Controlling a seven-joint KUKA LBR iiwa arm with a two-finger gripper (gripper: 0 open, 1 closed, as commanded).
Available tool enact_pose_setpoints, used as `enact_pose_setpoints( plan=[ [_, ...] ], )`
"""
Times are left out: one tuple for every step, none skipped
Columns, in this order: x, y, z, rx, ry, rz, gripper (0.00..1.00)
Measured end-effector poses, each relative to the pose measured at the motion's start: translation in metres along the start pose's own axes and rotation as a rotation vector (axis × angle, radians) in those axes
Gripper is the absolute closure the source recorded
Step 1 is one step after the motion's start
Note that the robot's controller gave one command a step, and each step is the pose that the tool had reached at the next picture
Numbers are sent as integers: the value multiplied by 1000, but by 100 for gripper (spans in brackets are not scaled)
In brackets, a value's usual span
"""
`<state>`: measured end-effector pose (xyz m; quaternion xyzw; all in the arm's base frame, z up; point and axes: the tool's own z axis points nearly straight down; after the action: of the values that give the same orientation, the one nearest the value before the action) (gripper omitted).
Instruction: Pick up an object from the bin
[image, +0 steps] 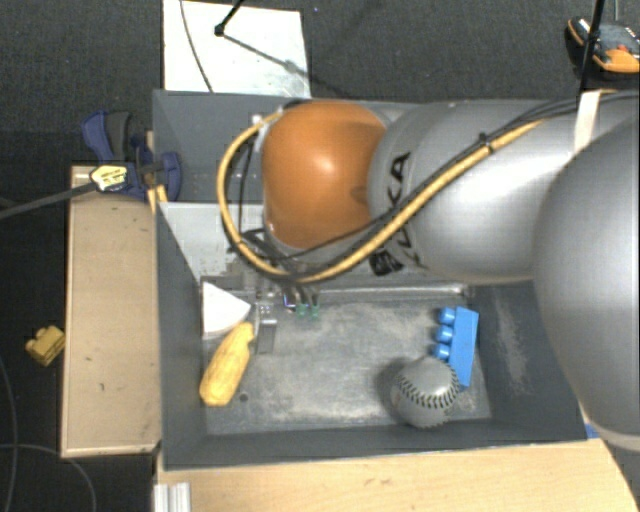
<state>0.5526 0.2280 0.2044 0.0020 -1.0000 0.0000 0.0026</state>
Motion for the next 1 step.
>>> enact_pose_setpoints(
  plan=[
    [-2, -1, -5, -2, -8, 7, 0]
  ],
)
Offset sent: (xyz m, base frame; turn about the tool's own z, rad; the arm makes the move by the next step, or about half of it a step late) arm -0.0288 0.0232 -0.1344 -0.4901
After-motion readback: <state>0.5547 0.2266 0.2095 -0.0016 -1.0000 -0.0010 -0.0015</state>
